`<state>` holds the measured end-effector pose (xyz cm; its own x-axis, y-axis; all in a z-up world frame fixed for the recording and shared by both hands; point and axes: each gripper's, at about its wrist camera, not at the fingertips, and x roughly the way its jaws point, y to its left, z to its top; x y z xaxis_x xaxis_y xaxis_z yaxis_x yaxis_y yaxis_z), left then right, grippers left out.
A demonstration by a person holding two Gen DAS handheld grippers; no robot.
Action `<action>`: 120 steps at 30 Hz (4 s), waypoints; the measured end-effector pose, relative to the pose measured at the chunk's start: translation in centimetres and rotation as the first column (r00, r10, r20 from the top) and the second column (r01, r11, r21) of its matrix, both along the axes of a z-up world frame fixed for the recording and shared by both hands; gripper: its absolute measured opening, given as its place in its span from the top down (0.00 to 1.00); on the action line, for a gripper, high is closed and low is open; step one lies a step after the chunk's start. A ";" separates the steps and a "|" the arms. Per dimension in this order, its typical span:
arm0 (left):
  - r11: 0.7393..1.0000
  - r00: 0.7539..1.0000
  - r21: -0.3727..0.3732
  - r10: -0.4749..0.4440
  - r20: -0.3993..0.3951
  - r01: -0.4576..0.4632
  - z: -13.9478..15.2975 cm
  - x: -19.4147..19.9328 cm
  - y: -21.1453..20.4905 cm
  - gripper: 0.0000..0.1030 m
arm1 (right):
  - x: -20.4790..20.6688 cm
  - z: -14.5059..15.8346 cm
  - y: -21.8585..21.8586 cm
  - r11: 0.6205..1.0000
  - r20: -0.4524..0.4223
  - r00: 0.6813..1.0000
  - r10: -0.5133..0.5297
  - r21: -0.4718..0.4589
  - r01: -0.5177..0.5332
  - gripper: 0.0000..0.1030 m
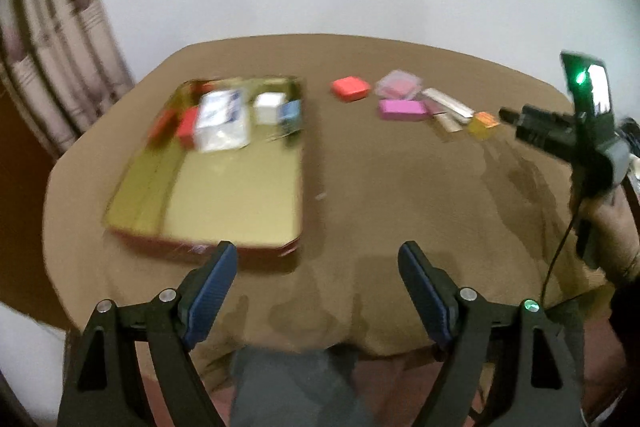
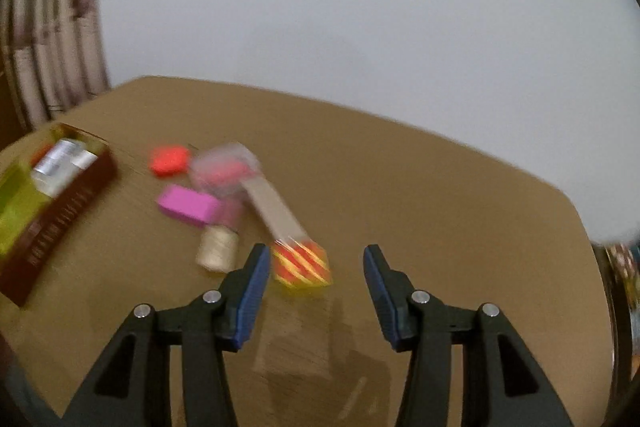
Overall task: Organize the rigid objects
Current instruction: 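Lower the blue keychain into the tin and open the right tool, then grasp the gold lipstick with the left tool, then place the gold lipstick in the tin and open the left tool, then grasp the yellow-red striped cube with the right tool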
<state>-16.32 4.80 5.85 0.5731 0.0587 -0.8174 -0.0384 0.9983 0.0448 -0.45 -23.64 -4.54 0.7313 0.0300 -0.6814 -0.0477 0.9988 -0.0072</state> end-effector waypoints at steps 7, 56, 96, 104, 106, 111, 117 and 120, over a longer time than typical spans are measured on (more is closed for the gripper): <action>0.996 0.997 -0.054 -0.075 -0.019 0.074 -1.0 5.6 -4.6 0.23 | -0.5 -3.4 -2.2 0.995 -0.021 0.997 -0.080 0.062 0.081 0.52; 0.990 0.976 -0.129 0.022 -0.216 -0.051 -10.0 22.8 -13.2 0.84 | -4.0 -3.7 -10.3 0.913 -0.024 0.987 -0.161 0.376 0.158 0.48; 0.963 0.957 0.167 0.237 -0.168 -0.210 -6.9 11.5 13.7 0.83 | -1.4 -5.0 -8.2 0.938 -0.123 0.980 -0.159 0.292 0.189 0.48; 0.958 0.954 0.162 0.262 -0.143 -0.238 -5.9 10.9 14.5 0.63 | -1.2 -5.2 -7.8 0.942 -0.127 0.980 -0.155 0.278 0.186 0.47; 0.957 0.955 0.135 0.272 -0.118 -0.256 -4.9 10.1 14.3 0.63 | -1.2 -5.2 -7.7 0.943 -0.124 0.981 -0.149 0.282 0.179 0.47; 0.969 0.970 0.072 0.239 -0.030 -0.237 -1.6 6.7 10.7 0.49 | -1.8 -4.0 -6.6 0.951 -0.043 0.997 -0.058 0.303 0.068 0.47; 0.995 0.995 -0.032 0.099 0.006 -0.099 -0.2 3.8 3.7 0.38 | -0.3 -2.4 -2.4 0.962 -0.034 0.985 0.171 0.223 -0.160 0.47; 0.996 0.999 -0.073 0.040 -0.009 -0.041 -0.6 3.2 0.6 0.38 | 1.3 -1.7 -1.2 0.961 -0.051 0.979 0.196 0.208 -0.181 0.47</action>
<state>-13.16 5.40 5.29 0.5655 0.0213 -0.8245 -0.0787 0.9965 -0.0282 0.88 -24.86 -6.25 0.6497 0.3047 -0.6965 -0.2286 0.9521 0.2033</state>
